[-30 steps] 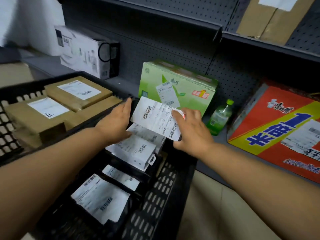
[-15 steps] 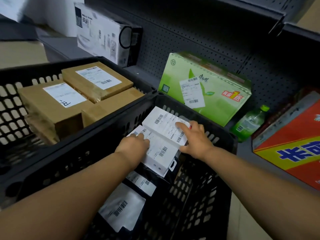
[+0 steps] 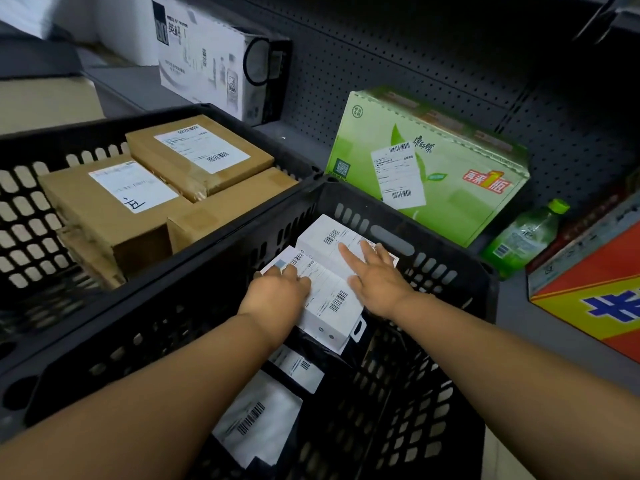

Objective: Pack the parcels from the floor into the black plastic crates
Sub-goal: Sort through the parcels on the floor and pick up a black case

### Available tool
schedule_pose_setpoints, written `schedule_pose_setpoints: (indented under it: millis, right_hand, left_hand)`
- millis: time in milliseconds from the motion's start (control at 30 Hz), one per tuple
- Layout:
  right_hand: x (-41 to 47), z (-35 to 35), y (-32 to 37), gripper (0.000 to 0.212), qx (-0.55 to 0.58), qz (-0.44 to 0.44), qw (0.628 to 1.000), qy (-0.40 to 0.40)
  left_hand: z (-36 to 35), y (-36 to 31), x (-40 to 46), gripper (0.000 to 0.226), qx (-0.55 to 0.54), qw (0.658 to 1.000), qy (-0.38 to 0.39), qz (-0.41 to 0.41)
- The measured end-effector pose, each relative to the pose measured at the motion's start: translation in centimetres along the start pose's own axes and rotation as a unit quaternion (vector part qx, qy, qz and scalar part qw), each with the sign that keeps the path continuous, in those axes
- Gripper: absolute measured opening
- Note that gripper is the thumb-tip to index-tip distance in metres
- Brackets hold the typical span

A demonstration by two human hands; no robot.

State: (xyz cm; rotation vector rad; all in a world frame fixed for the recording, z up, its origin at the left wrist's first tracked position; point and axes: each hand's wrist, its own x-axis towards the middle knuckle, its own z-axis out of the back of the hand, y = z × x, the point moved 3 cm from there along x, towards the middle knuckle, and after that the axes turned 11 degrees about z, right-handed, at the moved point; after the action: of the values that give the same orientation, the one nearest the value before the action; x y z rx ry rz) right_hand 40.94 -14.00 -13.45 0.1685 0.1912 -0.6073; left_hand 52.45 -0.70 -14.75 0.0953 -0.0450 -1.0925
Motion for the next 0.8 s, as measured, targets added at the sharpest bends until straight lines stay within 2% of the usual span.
schedule_pose_setpoints:
  millis: [100, 433, 667, 800]
  right_hand:
    - [0.4, -0.9, 0.4, 0.066, 0.001, -0.026, 1.000, -0.010]
    - [0.7, -1.6, 0.2, 0.063, -0.009, -0.032, 0.999, -0.029]
    - [-0.7, 1.0, -0.8, 0.072, 0.114, -0.019, 0.993, 0.036]
    - [-4.1, 3.6, -1.7, 0.067, 0.096, 0.013, 0.994, -0.043]
  left_hand:
    - [-0.2, 0.0, 0.1, 0.041, -0.002, 1.000, 0.000, 0.002]
    - [-0.3, 0.0, 0.1, 0.039, -0.009, 1.000, -0.023, 0.001]
    - [-0.5, 0.2, -0.1, 0.036, -0.008, 1.000, -0.028, 0.003]
    - [-0.5, 0.3, 0.0, 0.029, -0.004, 0.999, -0.037, -0.015]
